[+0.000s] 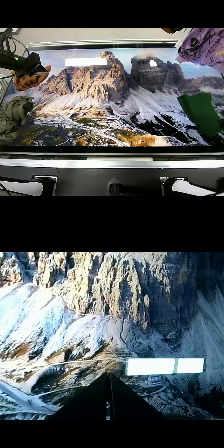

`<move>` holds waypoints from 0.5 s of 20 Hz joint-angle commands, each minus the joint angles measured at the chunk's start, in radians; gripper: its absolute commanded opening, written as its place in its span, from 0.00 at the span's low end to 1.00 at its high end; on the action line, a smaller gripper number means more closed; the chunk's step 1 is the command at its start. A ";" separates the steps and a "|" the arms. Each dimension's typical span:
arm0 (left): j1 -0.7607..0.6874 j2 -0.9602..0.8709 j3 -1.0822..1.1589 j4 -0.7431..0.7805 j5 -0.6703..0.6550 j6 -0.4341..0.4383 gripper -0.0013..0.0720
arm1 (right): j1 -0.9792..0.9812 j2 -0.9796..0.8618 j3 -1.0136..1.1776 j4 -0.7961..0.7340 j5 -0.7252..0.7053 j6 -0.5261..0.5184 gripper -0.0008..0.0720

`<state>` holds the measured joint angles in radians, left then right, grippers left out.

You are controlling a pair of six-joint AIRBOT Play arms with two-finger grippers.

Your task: Fold the clothes and pants, and hang the long-sleeved shirts on hangers.

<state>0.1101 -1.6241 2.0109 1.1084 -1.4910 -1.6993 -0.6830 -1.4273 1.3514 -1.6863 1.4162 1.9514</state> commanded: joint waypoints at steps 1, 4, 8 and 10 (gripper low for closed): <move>0.000 0.000 0.000 0.000 -0.011 0.000 0.04 | -0.002 0.119 -0.236 -0.102 -0.006 0.073 0.05; 0.000 0.000 0.000 0.000 -0.013 0.000 0.04 | -0.002 0.174 -0.349 -0.138 -0.010 0.073 0.05; 0.000 0.000 0.000 0.000 -0.013 0.000 0.04 | -0.002 0.206 -0.422 -0.177 -0.005 0.089 0.05; 0.000 0.000 0.000 0.000 -0.013 0.000 0.04 | -0.002 0.206 -0.438 -0.182 -0.005 0.088 0.05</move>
<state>0.1101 -1.6241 2.0109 1.1080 -1.5032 -1.6993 -0.6846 -1.2366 0.9573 -1.8412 1.4063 2.0293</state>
